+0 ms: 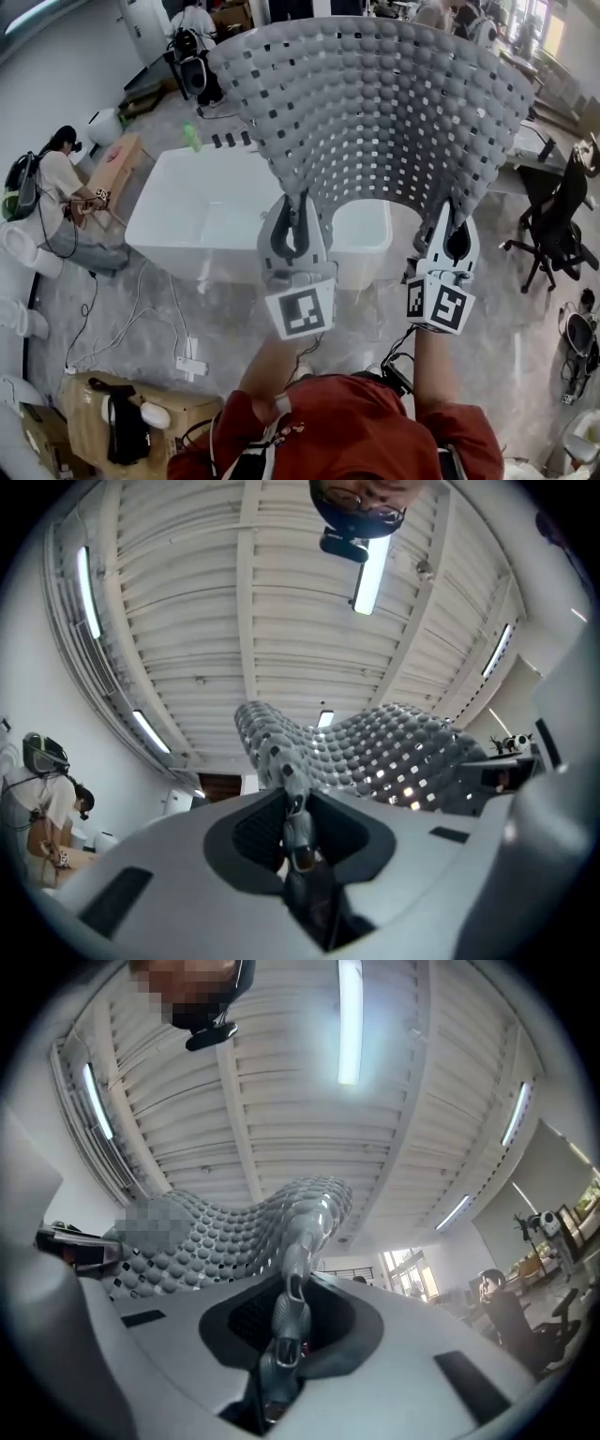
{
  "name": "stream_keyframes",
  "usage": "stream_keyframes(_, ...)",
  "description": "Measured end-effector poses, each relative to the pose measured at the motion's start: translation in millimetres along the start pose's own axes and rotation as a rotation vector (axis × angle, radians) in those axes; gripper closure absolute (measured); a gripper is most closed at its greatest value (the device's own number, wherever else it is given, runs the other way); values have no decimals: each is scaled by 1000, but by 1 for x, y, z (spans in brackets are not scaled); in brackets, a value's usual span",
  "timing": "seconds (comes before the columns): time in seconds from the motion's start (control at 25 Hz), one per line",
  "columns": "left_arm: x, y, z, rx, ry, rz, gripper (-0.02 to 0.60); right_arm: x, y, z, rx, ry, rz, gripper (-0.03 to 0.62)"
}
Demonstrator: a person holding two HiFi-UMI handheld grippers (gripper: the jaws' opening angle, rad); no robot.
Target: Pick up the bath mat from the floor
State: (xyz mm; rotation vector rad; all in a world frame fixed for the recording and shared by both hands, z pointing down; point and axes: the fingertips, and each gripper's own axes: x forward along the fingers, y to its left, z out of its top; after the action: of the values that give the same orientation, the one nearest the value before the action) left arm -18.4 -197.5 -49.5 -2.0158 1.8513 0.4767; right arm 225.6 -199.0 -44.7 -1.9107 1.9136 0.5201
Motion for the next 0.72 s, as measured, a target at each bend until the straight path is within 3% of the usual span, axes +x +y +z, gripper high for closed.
stream_keyframes(0.16, -3, -1, 11, 15, -39, 1, 505, -8, 1, 17, -22, -55, -15, 540)
stream_keyframes(0.4, -6, 4, 7, 48, -35, -2, 505, -11, -4, 15, -26, -43, -30, 539)
stream_keyframes(0.72, -9, 4, 3, -10, -12, 11, 505, -14, 1, 7, -40, -17, -23, 539)
